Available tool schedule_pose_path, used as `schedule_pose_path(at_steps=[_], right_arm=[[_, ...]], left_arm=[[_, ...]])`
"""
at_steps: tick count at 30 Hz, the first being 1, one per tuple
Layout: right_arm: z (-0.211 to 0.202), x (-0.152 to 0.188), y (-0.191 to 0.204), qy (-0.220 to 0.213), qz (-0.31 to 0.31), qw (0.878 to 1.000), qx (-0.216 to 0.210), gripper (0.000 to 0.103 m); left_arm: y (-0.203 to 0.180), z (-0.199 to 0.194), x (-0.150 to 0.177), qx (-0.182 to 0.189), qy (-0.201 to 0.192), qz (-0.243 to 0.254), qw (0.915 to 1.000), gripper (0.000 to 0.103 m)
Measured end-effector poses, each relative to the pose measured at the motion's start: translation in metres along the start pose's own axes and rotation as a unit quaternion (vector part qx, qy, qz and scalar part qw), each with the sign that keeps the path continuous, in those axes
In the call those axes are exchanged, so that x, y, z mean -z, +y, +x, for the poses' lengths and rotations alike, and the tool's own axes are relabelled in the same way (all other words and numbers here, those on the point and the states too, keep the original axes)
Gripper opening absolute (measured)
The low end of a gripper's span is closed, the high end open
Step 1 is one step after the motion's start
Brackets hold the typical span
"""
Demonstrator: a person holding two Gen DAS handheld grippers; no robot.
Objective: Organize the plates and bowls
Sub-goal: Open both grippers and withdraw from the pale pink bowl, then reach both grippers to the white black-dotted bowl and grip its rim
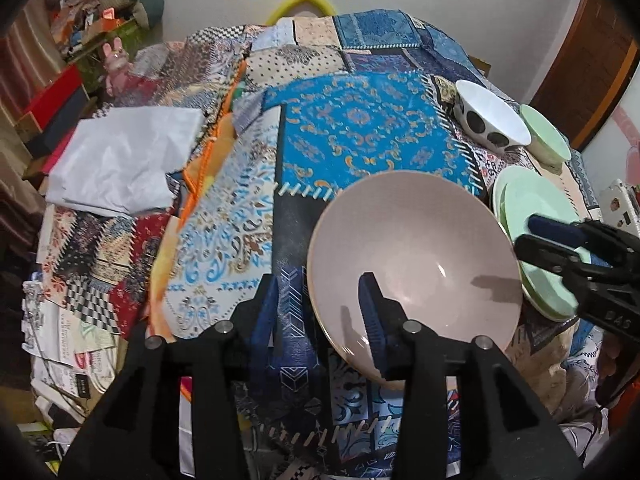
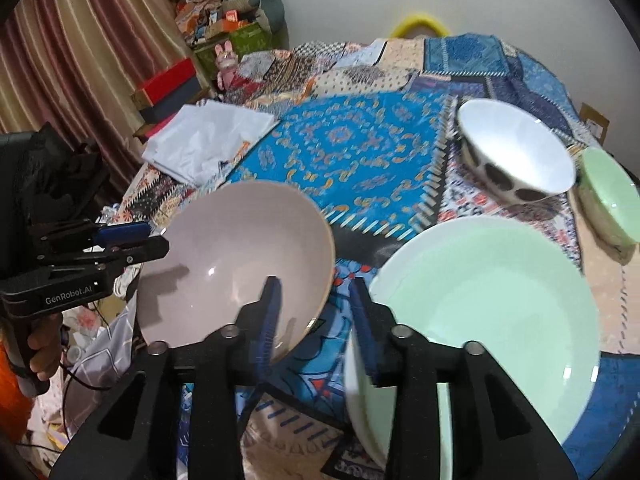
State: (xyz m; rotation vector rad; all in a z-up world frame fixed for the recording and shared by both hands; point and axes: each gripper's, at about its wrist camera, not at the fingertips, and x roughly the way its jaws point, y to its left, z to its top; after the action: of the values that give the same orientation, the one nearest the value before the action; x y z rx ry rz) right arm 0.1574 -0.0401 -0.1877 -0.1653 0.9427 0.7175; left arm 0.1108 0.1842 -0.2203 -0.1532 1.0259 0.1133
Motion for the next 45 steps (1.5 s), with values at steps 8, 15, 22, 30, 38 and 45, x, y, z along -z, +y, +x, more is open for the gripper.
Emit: schedule_pose_path(at_steps=[8, 15, 22, 30, 38, 45], right_arm=[[-0.04, -0.009, -0.026, -0.054, 0.01, 0.998, 0.03, 0.06], [-0.066, -0.017, -0.06, -0.088, 0.026, 0.994, 0.058, 0.065], [-0.075, -0.026, -0.102, -0.106, 0.062, 0.989, 0.081, 0.066], [-0.063, -0.036, -0.141, -0.104, 0.089, 0.985, 0.103, 0.066], [-0.035, -0.043, -0.167, -0.086, 0.1, 0.986, 0.103, 0.066], [-0.008, -0.051, -0.183, -0.063, 0.104, 0.989, 0.088, 0.053]], left_arm=[[-0.022, -0.03, -0.022, -0.012, -0.043, 0.006, 0.999, 0.067], [-0.054, -0.034, -0.055, -0.01, -0.056, 0.022, 0.9981, 0.073], [-0.087, -0.03, -0.087, 0.003, -0.071, 0.036, 0.9968, 0.073], [-0.128, 0.001, -0.127, 0.019, -0.066, 0.069, 0.9952, 0.074], [-0.167, 0.054, -0.16, 0.035, -0.048, 0.102, 0.993, 0.074], [-0.182, 0.109, -0.18, 0.048, -0.019, 0.102, 0.9934, 0.073]])
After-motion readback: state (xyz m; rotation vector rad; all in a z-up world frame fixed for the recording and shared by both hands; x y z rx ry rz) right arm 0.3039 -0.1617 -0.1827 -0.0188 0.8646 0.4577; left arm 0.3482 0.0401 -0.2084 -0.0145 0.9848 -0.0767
